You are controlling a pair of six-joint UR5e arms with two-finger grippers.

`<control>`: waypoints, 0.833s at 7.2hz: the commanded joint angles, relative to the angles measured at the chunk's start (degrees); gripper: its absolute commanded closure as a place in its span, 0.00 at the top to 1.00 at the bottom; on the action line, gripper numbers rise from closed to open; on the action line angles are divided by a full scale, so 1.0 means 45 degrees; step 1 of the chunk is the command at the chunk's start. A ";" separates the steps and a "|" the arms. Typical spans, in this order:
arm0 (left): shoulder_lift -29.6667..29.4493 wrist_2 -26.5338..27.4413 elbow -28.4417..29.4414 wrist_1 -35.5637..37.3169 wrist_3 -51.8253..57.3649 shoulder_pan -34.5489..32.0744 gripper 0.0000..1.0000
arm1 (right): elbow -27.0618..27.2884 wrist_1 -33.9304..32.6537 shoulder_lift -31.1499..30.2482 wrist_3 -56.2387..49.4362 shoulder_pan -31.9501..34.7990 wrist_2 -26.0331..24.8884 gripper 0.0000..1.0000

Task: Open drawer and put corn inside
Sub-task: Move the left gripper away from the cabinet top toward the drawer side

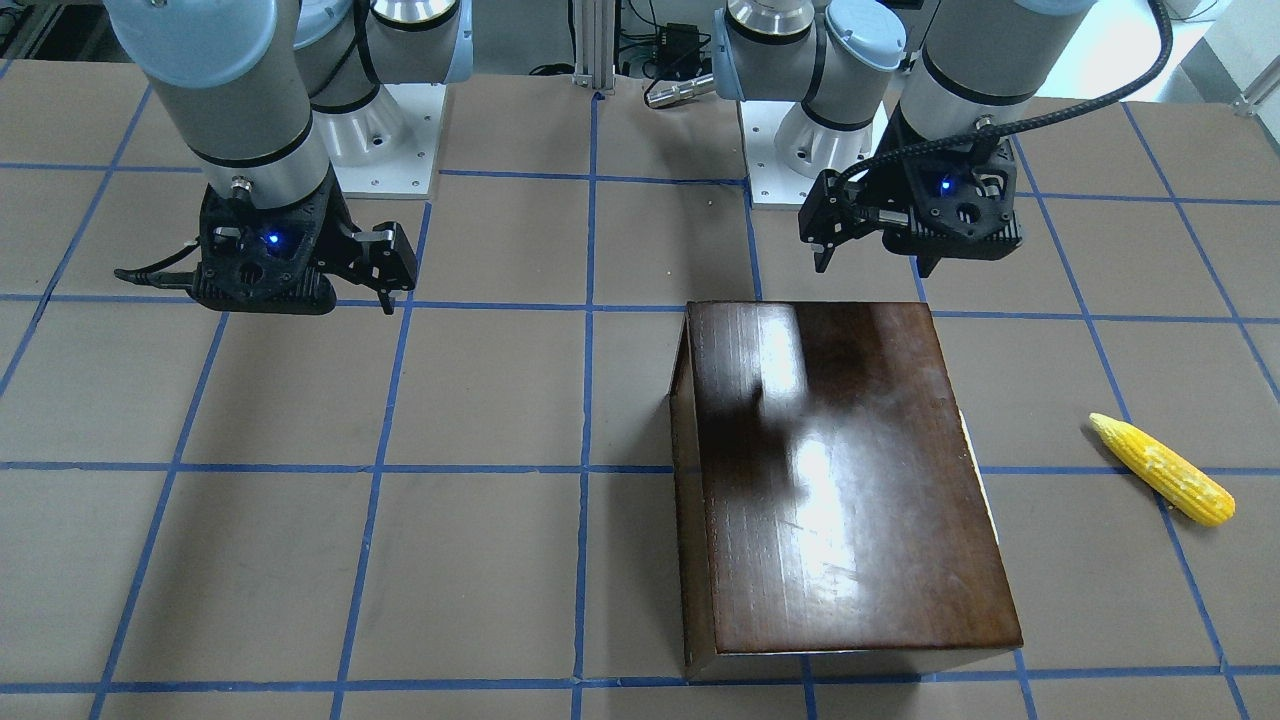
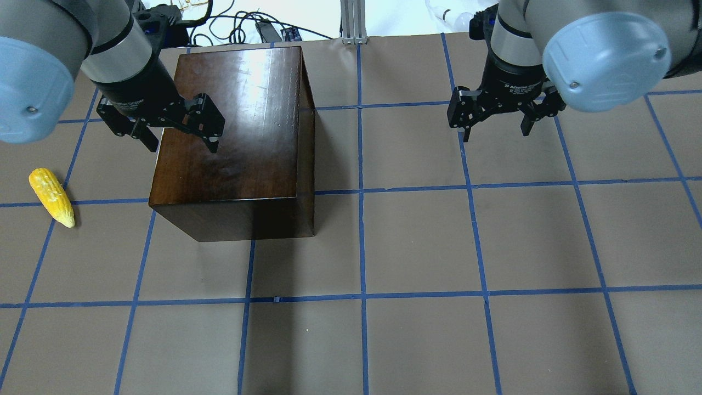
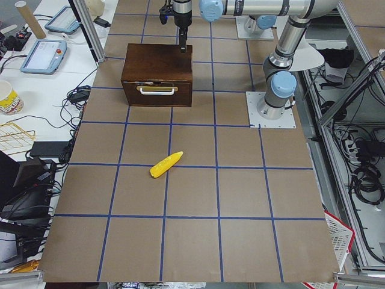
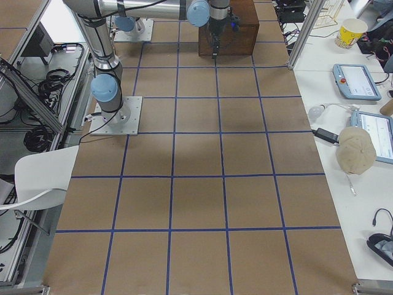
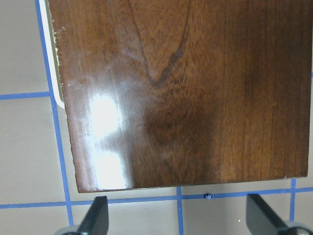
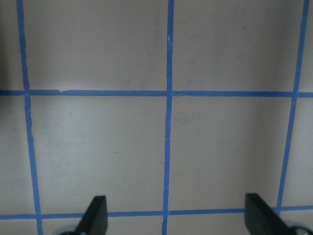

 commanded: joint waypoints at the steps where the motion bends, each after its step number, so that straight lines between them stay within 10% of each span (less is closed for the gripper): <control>1: 0.0078 -0.0019 -0.0034 -0.0064 -0.0003 -0.0153 1.00 | 0.0000 0.0011 0.0000 0.0000 0.0000 0.0000 1.00; 6: 0.0352 -0.0585 -0.0073 -0.0357 0.0113 -0.0174 1.00 | 0.0000 -0.0008 0.0000 0.0000 0.0000 0.0000 1.00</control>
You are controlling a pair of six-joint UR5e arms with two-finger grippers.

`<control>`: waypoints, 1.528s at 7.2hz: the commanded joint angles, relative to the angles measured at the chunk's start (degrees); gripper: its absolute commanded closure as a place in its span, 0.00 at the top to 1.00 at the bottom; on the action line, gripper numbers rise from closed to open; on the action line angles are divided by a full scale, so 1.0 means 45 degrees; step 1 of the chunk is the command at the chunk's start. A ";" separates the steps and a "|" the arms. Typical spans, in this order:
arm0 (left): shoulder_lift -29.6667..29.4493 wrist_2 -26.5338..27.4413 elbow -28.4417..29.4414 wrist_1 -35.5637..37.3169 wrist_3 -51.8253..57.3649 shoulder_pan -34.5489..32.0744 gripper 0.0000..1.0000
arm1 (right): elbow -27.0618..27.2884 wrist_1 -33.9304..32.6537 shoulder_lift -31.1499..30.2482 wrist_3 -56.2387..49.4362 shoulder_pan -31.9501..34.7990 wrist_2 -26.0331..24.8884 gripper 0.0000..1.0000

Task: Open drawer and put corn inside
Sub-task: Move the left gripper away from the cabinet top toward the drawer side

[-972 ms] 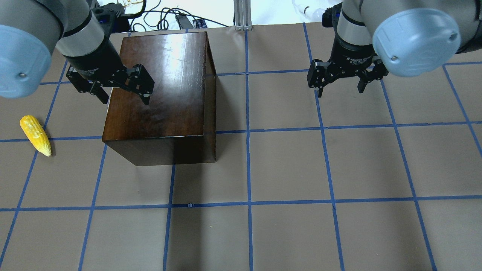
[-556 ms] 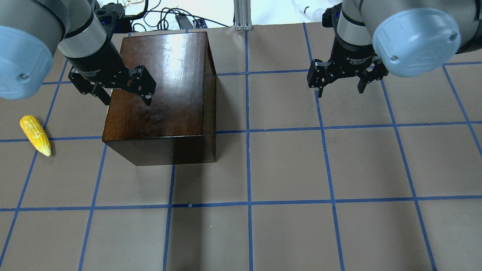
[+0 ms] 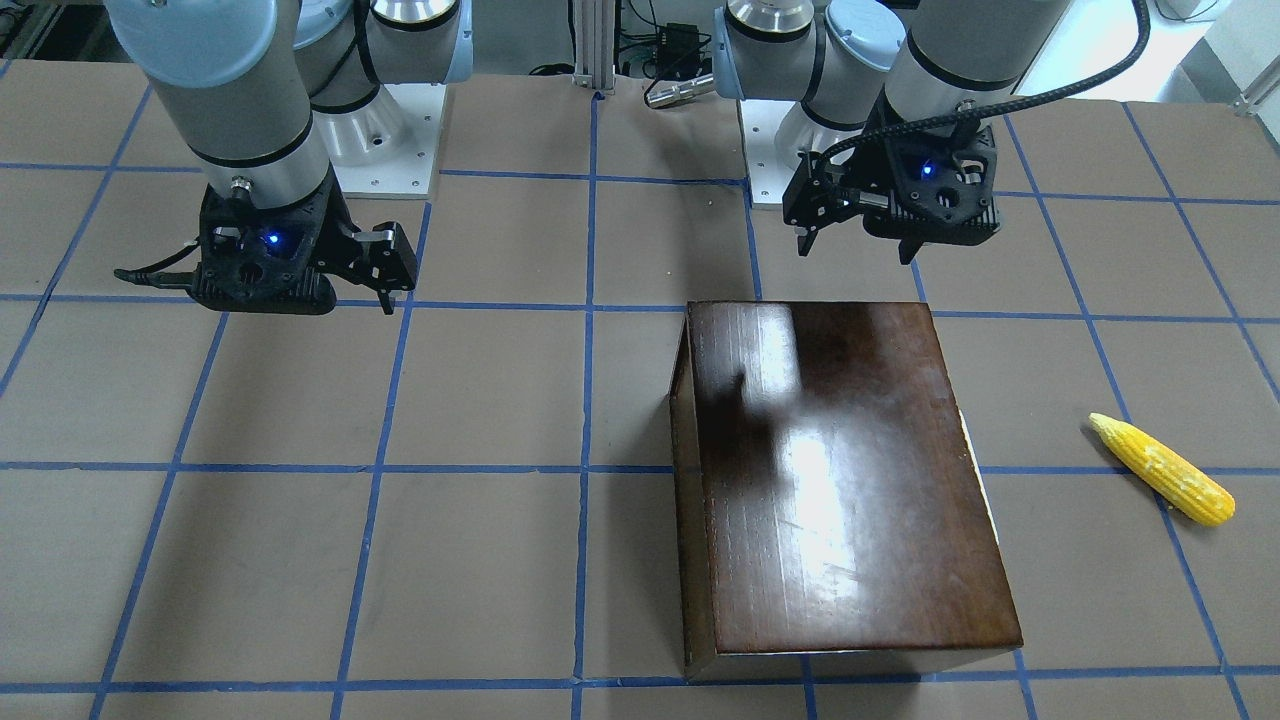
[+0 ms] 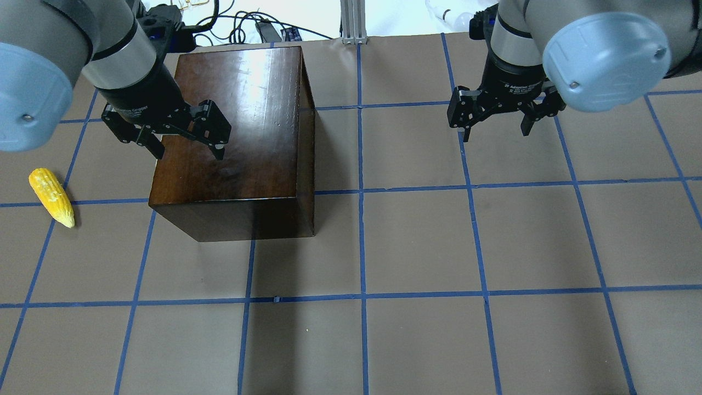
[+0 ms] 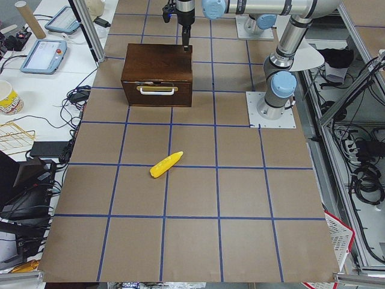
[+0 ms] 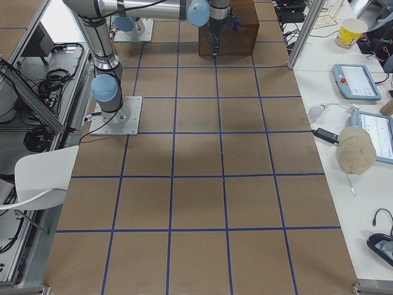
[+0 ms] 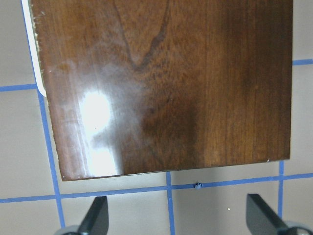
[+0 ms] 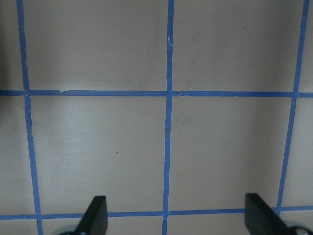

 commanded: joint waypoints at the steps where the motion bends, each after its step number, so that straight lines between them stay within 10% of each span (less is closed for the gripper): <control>1: 0.0107 -0.0098 0.0026 -0.0005 0.0131 0.0007 1.00 | 0.0000 -0.0001 0.0000 0.0000 0.0000 0.0000 1.00; 7: -0.0011 -0.0273 0.0045 0.0151 0.0113 0.0279 1.00 | 0.0000 -0.0001 0.0000 0.0000 0.0000 0.0000 1.00; 11: -0.0223 -0.1789 0.0105 0.0422 0.0886 0.3221 1.00 | 0.0000 0.0019 0.0000 0.0000 0.0000 0.0000 1.00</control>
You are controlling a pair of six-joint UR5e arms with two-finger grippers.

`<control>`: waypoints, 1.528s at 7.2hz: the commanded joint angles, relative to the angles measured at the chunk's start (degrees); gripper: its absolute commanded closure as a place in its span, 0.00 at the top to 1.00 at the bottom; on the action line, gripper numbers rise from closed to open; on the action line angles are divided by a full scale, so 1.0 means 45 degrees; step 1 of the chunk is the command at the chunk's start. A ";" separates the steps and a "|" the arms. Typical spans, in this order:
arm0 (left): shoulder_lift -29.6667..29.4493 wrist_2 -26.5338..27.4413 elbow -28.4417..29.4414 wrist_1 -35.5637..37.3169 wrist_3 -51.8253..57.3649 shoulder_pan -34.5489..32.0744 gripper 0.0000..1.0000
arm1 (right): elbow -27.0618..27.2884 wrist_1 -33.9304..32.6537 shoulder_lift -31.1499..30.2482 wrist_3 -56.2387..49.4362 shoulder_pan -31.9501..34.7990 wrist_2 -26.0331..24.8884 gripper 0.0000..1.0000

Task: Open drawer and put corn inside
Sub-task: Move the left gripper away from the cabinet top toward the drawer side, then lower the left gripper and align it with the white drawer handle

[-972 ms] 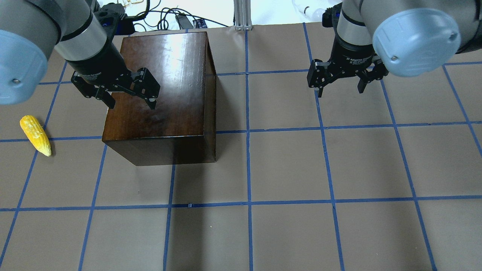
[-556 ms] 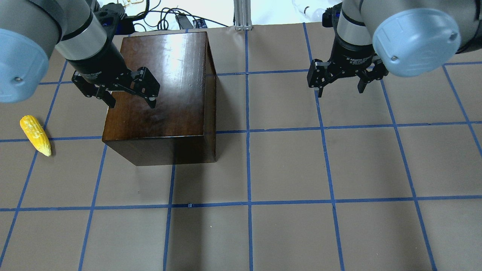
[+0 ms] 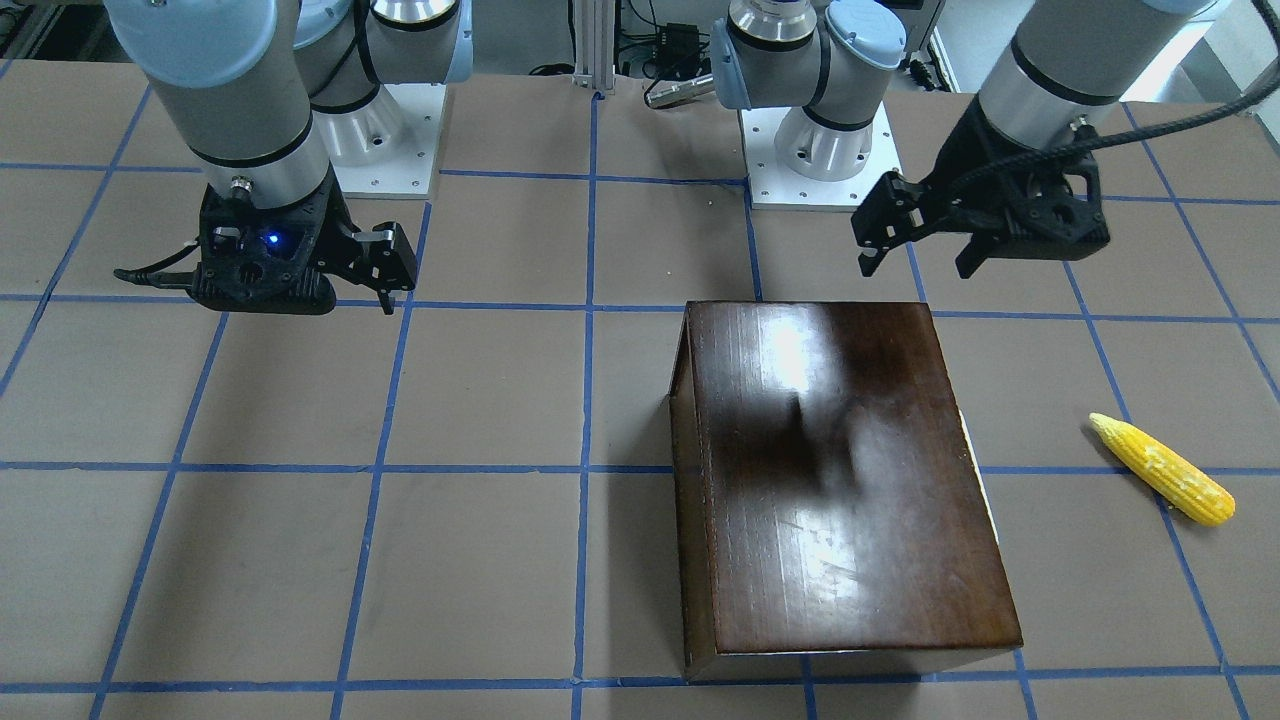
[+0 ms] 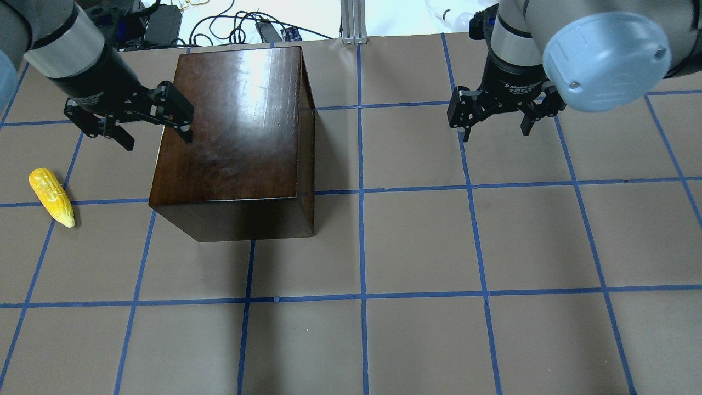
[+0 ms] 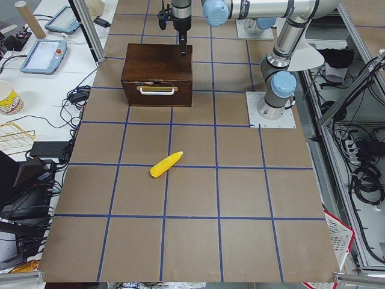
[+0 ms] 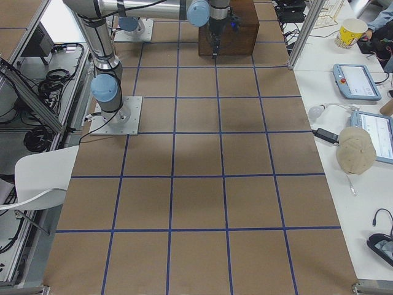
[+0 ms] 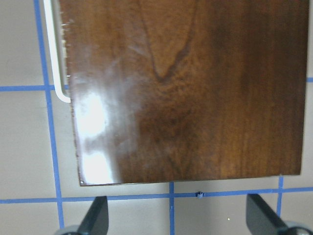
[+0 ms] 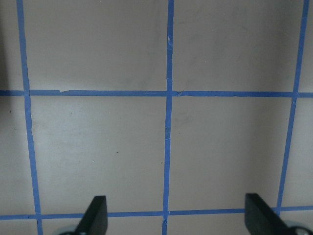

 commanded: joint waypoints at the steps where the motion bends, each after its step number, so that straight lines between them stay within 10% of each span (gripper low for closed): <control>1: -0.0204 -0.0738 -0.0005 0.0184 0.2195 0.1906 1.00 | 0.0000 -0.0003 -0.0001 0.0000 0.0001 0.0000 1.00; 11: -0.3758 -0.2180 -0.0141 0.2898 0.7777 0.4141 1.00 | 0.0000 -0.0003 -0.0001 0.0000 0.0001 0.0000 1.00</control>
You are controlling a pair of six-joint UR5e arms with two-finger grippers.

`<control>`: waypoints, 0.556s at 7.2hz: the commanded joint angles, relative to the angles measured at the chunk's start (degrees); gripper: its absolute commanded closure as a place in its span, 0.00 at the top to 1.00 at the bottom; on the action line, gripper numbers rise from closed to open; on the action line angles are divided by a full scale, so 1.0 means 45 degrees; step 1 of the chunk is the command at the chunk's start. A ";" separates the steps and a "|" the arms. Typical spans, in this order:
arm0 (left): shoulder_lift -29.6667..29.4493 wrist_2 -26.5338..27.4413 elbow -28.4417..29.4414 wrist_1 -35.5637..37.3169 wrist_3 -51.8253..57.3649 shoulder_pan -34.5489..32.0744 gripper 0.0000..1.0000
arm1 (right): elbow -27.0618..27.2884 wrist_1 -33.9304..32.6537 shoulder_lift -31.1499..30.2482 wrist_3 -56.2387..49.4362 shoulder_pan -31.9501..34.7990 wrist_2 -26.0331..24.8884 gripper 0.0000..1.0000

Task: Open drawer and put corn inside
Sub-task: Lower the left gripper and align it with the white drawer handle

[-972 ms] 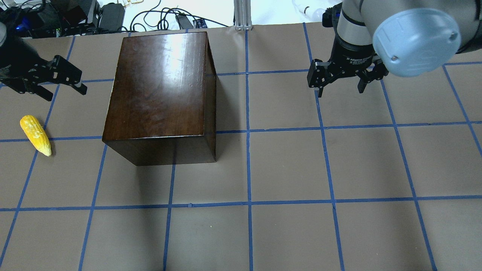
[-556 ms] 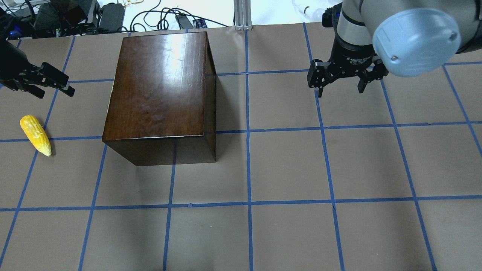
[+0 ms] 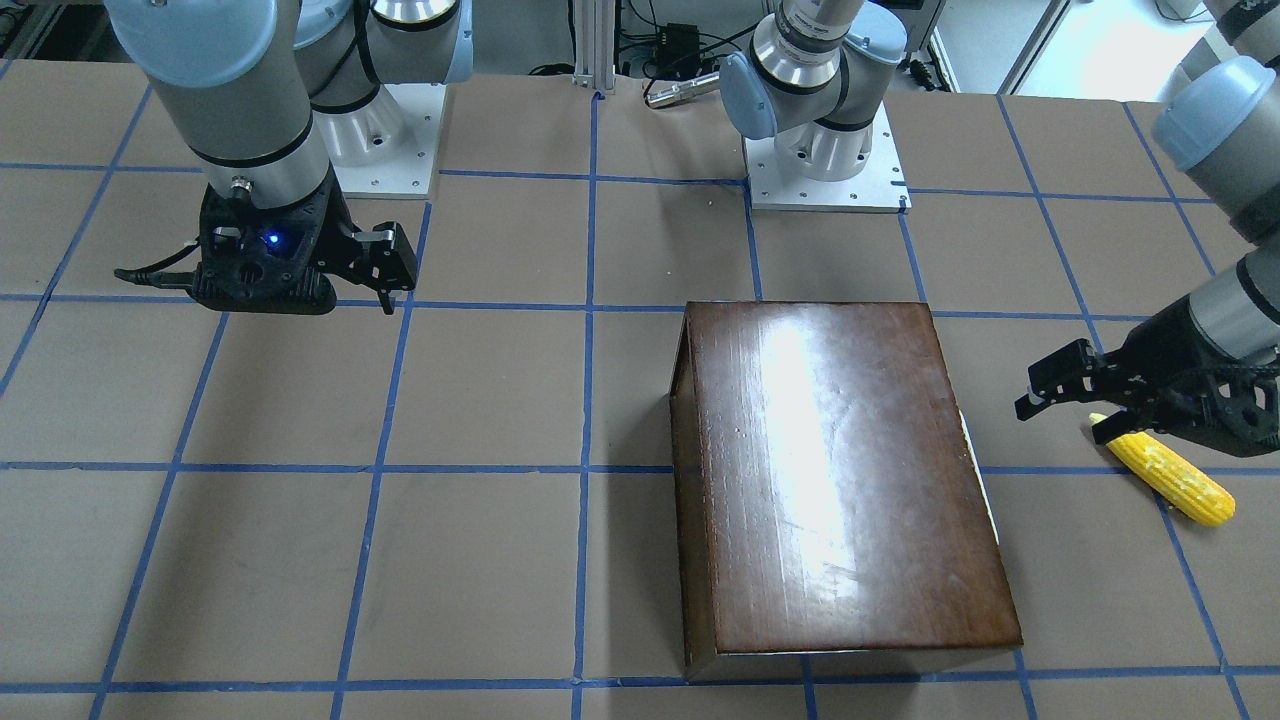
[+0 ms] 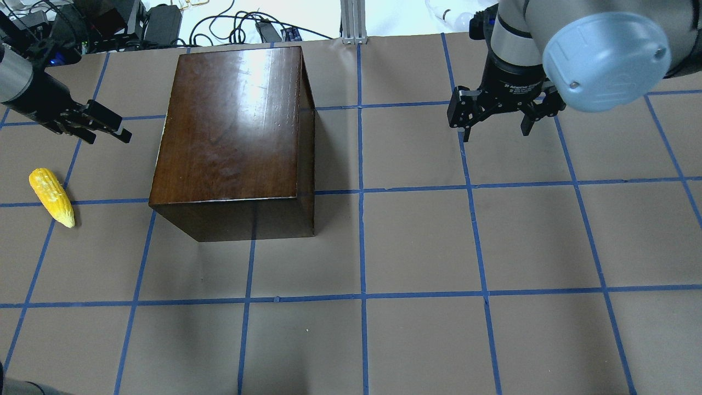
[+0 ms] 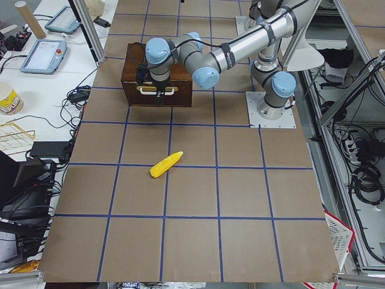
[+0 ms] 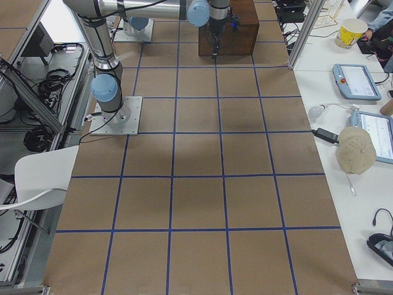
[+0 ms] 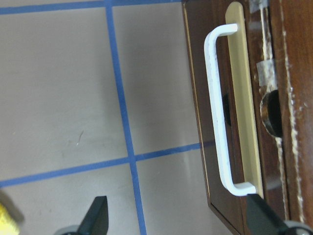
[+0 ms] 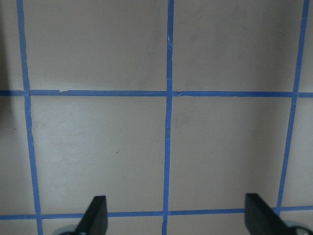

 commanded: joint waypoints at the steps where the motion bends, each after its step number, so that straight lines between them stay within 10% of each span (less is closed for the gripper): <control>1: -0.0405 -0.0756 -0.0025 0.0059 0.0353 0.0056 1.00 | 0.0000 0.0000 0.0000 0.0000 0.0000 0.0000 1.00; 4: -0.0932 -0.1601 -0.0006 0.0059 0.0333 0.0056 1.00 | 0.0000 0.0000 0.0000 0.0000 0.0000 0.0000 1.00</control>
